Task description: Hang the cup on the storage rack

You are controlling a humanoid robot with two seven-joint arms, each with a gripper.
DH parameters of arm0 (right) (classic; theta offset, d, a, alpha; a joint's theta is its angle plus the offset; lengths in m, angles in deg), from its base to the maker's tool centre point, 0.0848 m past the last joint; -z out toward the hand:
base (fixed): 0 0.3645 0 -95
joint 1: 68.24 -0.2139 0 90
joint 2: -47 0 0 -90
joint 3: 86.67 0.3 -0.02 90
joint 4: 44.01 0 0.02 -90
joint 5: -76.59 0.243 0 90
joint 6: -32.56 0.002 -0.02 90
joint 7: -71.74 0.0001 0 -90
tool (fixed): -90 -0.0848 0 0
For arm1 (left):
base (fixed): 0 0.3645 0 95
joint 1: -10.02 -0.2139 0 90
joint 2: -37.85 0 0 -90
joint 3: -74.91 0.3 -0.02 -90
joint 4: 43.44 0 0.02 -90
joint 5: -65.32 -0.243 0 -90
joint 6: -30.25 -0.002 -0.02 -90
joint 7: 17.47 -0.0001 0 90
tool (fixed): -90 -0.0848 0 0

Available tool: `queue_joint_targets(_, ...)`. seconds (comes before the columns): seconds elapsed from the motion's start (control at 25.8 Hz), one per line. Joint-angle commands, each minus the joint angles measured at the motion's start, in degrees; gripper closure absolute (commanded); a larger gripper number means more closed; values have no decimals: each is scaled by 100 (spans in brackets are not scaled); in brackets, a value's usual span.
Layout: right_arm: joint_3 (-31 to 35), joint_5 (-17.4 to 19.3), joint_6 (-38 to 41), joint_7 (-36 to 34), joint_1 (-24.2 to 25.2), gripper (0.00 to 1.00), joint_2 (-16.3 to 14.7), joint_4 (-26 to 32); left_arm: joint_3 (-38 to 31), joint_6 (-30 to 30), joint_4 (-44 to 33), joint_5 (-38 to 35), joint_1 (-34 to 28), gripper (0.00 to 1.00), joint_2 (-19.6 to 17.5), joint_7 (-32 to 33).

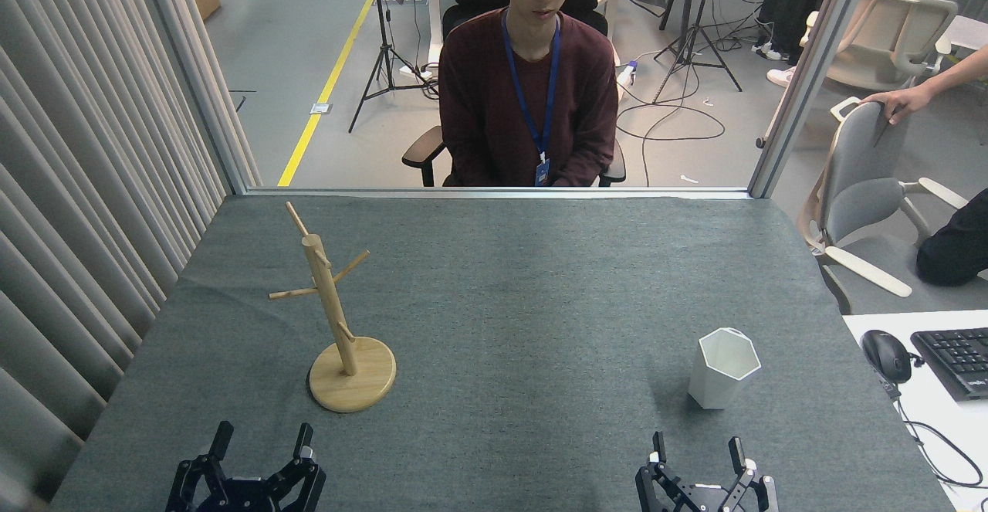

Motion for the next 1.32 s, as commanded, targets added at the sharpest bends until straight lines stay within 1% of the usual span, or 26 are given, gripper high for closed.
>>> queue_joint_targets(0.0,8,0,-10,-1,0,2,5,-8,2,0,-6,0,7,1,-2,2)
queue_joint_targets(0.12,8,18,-10,8,-53,2,-13,-52,-7,-8,29,9,7,1,7,10)
queue_joint_targets(0.19,17,176,-27,8,-211,2,-39,-342,-7,-26,65,9,33,1,7,10)
queue_joint_targets(0.23,8,246,-27,17,-395,2,-56,-509,-7,-26,65,9,33,1,7,10)
queue_joint_targets(0.35,17,369,-45,17,-826,2,-338,-966,-7,-17,65,9,33,1,7,10)
queue_joint_targets(0.43,17,378,-45,17,-1037,2,-408,-1256,-7,-17,65,9,24,1,7,10)
queue_joint_targets(0.5,17,387,-27,17,-1169,2,-452,-1467,-7,-8,73,9,33,1,-2,10)
queue_joint_targets(0.58,17,457,-18,17,-1310,2,-584,-1634,-7,0,82,9,33,1,-2,10)
queue_joint_targets(0.74,8,800,-18,17,-1573,2,-839,-1933,-7,0,82,9,24,1,-2,10)
queue_joint_targets(0.81,8,826,-10,17,-1696,2,-953,-2074,-7,0,91,9,24,1,-2,2)
queue_joint_targets(1.01,8,826,-1,8,-1943,2,-988,-2364,-7,9,82,9,42,1,-2,2)
queue_joint_targets(1.28,-1,826,43,8,-2039,2,-1014,-2469,-7,9,91,9,51,1,-10,2)
